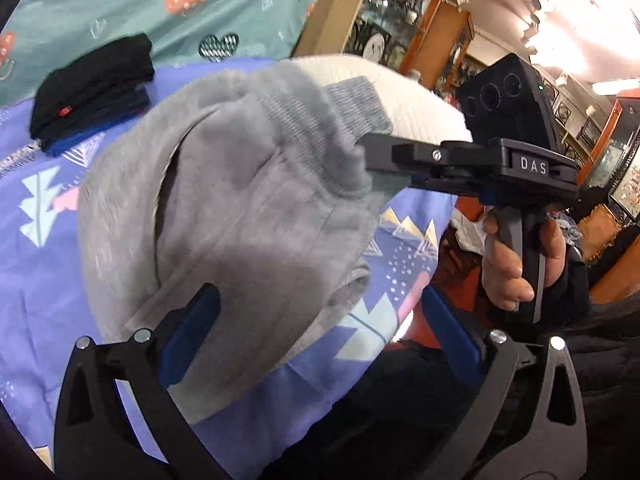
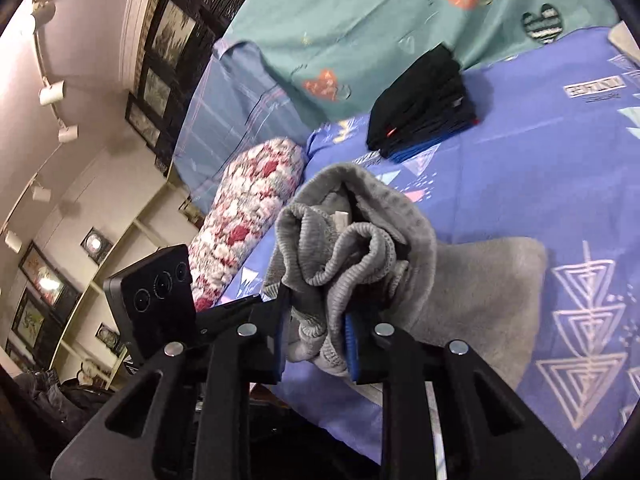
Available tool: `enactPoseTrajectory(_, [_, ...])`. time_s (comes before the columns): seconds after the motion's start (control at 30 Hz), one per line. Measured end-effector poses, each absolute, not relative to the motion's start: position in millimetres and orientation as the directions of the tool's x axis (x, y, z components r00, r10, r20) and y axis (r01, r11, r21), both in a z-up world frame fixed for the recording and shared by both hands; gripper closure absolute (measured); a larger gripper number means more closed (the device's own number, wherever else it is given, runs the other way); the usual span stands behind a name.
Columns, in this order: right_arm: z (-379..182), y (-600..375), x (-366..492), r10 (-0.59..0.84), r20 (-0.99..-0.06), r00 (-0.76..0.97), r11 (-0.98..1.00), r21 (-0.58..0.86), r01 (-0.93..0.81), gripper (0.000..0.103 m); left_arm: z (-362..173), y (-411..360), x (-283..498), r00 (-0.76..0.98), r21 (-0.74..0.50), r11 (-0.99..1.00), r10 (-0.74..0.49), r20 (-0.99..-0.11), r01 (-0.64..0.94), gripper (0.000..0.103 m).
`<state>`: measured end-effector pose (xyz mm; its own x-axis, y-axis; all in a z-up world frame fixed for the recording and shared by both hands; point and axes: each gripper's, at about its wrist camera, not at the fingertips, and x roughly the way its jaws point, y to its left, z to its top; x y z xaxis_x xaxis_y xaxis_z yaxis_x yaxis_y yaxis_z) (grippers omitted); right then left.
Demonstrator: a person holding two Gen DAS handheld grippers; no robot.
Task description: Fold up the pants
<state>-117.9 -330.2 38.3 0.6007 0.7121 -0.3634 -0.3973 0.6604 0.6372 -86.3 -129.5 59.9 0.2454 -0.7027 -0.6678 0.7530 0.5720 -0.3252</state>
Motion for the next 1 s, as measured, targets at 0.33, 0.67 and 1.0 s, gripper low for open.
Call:
enactPoseTrajectory(0.33, [-67.0,-405.7,-113.0,0.545,-0.558,0.626,0.724,0.689,-0.017,0.070,11.3,-137.0,-57.0,0.145,-0.424,0.594,-0.680,-0.719,0.684,0.002])
enactPoseTrajectory(0.67, [67.6,-316.7,-63.0,0.608,-0.516,0.603,0.783,0.515,-0.349,0.045,20.3,-98.5,-64.4,0.212,-0.445,0.654,-0.678,-0.704,0.612,0.002])
enactPoseTrajectory(1.0, [-48.5,-355.8,-1.1,0.602,-0.651,0.463,0.736,0.677,-0.005,0.064,6.4,-108.4,-72.3,0.215,-0.404,0.645,-0.664,-0.716,0.648,0.002])
